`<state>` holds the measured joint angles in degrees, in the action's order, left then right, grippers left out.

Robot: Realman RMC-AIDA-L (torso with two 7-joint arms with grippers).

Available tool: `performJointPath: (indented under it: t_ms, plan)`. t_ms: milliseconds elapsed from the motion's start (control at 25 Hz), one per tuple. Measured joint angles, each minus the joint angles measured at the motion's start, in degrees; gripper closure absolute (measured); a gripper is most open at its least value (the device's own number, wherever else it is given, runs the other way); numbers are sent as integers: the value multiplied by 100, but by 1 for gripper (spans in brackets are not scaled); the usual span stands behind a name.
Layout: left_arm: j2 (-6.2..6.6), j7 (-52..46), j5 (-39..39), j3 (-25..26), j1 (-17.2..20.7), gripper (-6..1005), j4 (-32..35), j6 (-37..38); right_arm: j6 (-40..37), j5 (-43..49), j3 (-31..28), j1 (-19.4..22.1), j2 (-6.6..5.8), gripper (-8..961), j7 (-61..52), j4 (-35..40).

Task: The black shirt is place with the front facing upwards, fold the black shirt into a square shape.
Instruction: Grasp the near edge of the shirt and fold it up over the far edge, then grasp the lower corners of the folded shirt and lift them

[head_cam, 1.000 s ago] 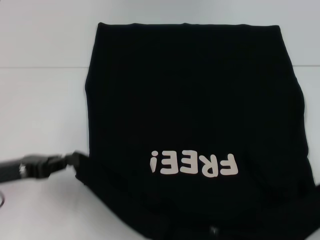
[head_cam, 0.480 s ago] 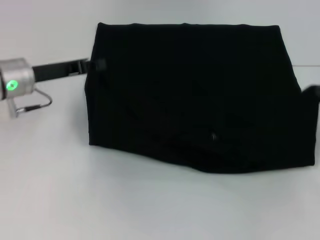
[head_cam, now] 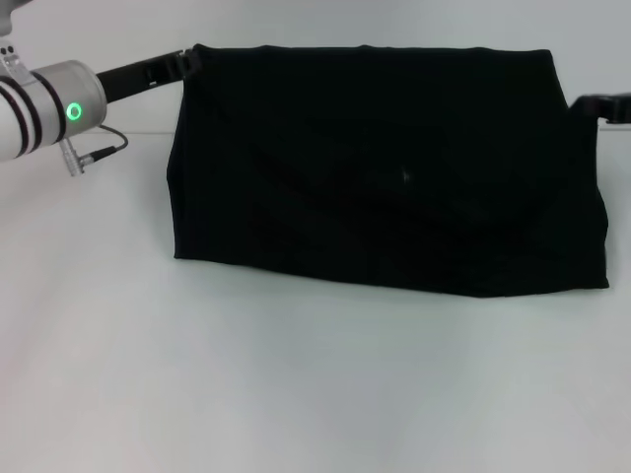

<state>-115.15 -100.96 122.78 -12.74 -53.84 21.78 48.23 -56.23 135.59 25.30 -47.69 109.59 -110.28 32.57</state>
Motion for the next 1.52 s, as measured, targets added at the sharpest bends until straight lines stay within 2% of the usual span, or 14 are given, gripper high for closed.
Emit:
performJointPath:
  t_ms: [160, 440, 680, 760, 1040, 1160, 1360, 1520]
  plan:
    - [-71, 366, -298, -2, -76, 941, -181, -510, 586, -2, 154, -142, 34, 867, 58, -284]
    - [-425, 1569, -839, -5, -109, 924, -437, -1340, 1551, -90, 273, -234, 113, 860, 467, -998]
    - [-600, 2171, -916, -8, -121, 909, -511, -1509, 1923, -157, 282, -250, 263, 854, 679, -1182]
    - [-609, 2200, -917, -11, -127, 904, -518, -1514, 1958, -155, 285, -249, 303, 851, 689, -1183]
    - [-610, 2209, -880, -85, -138, 887, -518, -1541, 1912, -143, 360, -201, 322, 844, 681, -1138]
    - [-558, 2018, -872, -188, -128, 880, -513, -1571, 1867, -146, 381, -180, 324, 841, 680, -1102]
    - [-415, 1095, -867, -788, 79, 666, -335, -1324, 1710, -149, 419, -44, 351, 609, 555, -814]
    - [-369, 507, -866, -1174, 301, 420, -31, -758, 1359, -134, 437, 141, 429, 414, 223, -294]
